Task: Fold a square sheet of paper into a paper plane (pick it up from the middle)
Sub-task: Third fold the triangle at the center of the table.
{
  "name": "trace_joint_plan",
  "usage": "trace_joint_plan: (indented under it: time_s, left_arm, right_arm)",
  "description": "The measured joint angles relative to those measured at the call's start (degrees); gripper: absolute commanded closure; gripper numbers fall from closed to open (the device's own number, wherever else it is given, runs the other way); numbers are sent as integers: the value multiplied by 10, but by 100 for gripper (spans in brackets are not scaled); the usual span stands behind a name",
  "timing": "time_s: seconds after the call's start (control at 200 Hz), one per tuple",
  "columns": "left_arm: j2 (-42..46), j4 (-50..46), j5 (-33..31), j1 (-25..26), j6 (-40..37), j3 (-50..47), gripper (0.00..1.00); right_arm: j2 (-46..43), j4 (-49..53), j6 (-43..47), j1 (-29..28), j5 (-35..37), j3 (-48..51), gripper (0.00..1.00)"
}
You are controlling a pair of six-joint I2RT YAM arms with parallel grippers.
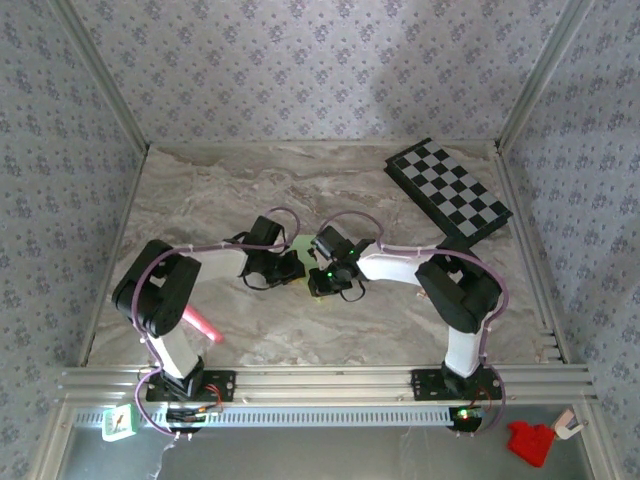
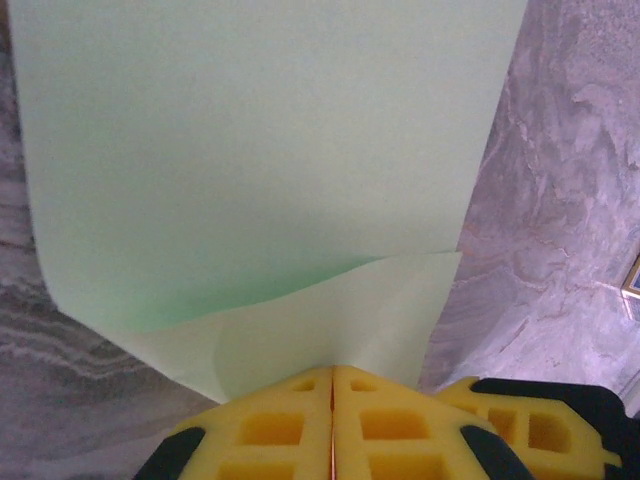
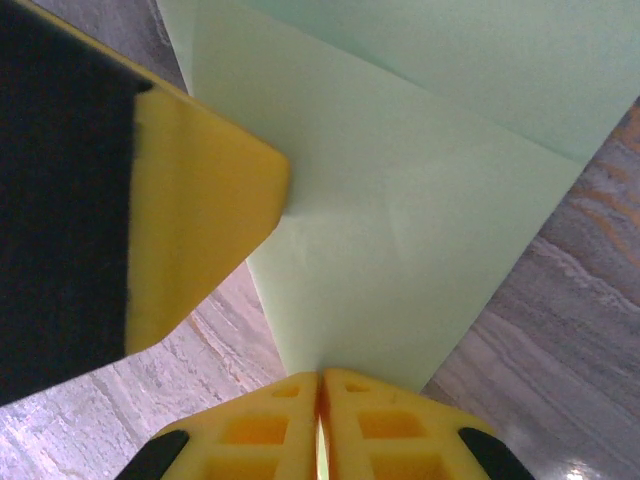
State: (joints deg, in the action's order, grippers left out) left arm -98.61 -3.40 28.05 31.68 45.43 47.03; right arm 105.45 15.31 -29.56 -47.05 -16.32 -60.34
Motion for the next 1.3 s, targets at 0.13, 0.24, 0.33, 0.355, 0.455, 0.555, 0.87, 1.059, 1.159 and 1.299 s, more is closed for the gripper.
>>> trace_joint_plan:
  time_s: [0.13,0.24,0.33,0.355,0.455,0.555,0.87,1.059,1.159,1.299]
  left_arm:
    - [-4,0,-4,0,0,0,92]
    - [-8,0,-8,0,-5,0,93]
    - [-10,-2,-8,-1,-12,2,93]
    - [-11,-3,-8,-1,-15,3,93]
    - [-19,-8,-4,-4,-25,12,93]
    - [-26,-14,12,-13,-35,18,93]
    - [-46,-20,85,-77,-84,21,92]
    - [-58,-49,85,-123,-108,47,92]
    - [-66,-72,76,-136,-120,66,92]
    - [-68,-100,47,-144,-136,89,92]
  right_arm:
    - [0,1,0,0,0,0,88]
    - [2,4,0,1,0,-3,88]
    - [4,9,0,1,0,-5,88]
    - [5,10,0,1,0,-7,88]
    - [9,19,0,0,3,-11,88]
    - [10,22,0,-2,7,-12,89]
    - [9,-1,0,-2,21,-5,89]
    - [9,-3,0,-2,24,-3,89]
    - [9,-3,0,-2,24,-3,89]
    - [8,-3,0,-2,24,-3,89]
